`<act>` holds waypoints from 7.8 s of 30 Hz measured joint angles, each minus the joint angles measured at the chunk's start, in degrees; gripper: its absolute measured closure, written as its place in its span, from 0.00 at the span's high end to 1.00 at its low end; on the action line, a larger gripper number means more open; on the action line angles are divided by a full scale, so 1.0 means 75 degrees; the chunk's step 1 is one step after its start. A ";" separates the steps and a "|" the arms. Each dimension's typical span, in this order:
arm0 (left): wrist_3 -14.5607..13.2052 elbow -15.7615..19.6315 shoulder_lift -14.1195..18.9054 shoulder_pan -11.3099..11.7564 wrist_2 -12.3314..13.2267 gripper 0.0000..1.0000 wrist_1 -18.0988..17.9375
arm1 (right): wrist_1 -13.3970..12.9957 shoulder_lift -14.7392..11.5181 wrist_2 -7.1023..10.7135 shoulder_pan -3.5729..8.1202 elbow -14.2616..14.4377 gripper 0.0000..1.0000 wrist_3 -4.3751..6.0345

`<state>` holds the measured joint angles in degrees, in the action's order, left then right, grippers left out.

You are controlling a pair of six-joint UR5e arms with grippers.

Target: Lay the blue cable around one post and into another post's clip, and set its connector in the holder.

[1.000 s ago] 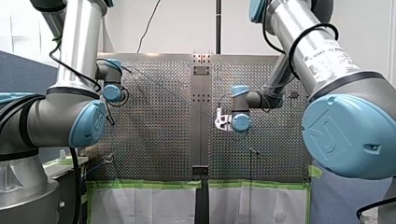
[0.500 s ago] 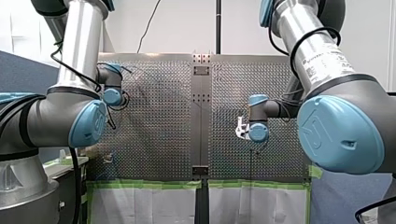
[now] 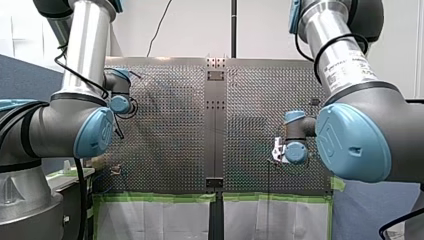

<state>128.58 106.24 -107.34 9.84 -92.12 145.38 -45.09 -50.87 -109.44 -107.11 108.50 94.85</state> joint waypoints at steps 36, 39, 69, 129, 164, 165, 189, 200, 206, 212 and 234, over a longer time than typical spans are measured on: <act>-0.0028 0.0000 -0.0002 -0.0184 -0.0004 1.00 0.0002 | -0.2245 0.2340 0.1445 0.0804 0.0064 0.00 0.0310; -0.0032 0.0000 -0.0001 -0.0191 -0.0004 1.00 0.0003 | -0.2436 0.2527 0.1638 0.0863 0.0063 0.00 0.0437; -0.0071 0.0000 -0.0001 -0.0539 -0.0082 1.00 0.0339 | -0.3088 0.1447 0.2432 0.1558 0.0548 0.00 0.1284; -0.1938 0.0350 0.2859 -0.0999 -0.0426 1.00 0.3842 | -0.3006 0.1269 0.2788 0.1481 0.0507 0.00 0.1780; -0.3333 -0.1081 0.4776 -0.1156 -0.1805 1.00 0.6131 | -0.2929 0.1268 0.2790 0.1479 0.0473 0.00 0.1792; -0.3405 -0.1098 0.4714 -0.1167 -0.1784 1.00 0.6207 | -0.2926 0.1268 0.2790 0.1479 0.0473 0.00 0.1792; -0.3684 -0.2220 0.3562 -0.1104 -0.1413 1.00 0.7842 | -0.2908 0.1268 0.2790 0.1431 0.0456 0.00 0.1792; -0.3528 -0.2245 0.3182 -0.1007 -0.1046 1.00 0.8469 | -0.2886 0.1267 0.2790 0.1431 0.0457 0.00 0.1784; -0.3506 -0.2349 0.3178 -0.0951 -0.1037 1.00 0.8487 | -0.2884 0.1268 0.2789 0.1430 0.0454 0.00 0.1781; -0.3443 -0.2398 0.3176 -0.0888 -0.1030 1.00 0.8279 | -0.2884 0.1267 0.2790 0.1431 0.0450 0.00 0.1781; -0.3191 -0.2401 0.3174 -0.0861 -0.1301 1.00 0.8095 | -0.2856 0.1267 0.2790 0.1425 0.0434 0.00 0.1783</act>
<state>104.65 88.23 -83.54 3.38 -101.88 206.10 -66.50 -41.36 -88.52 -96.42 111.75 108.22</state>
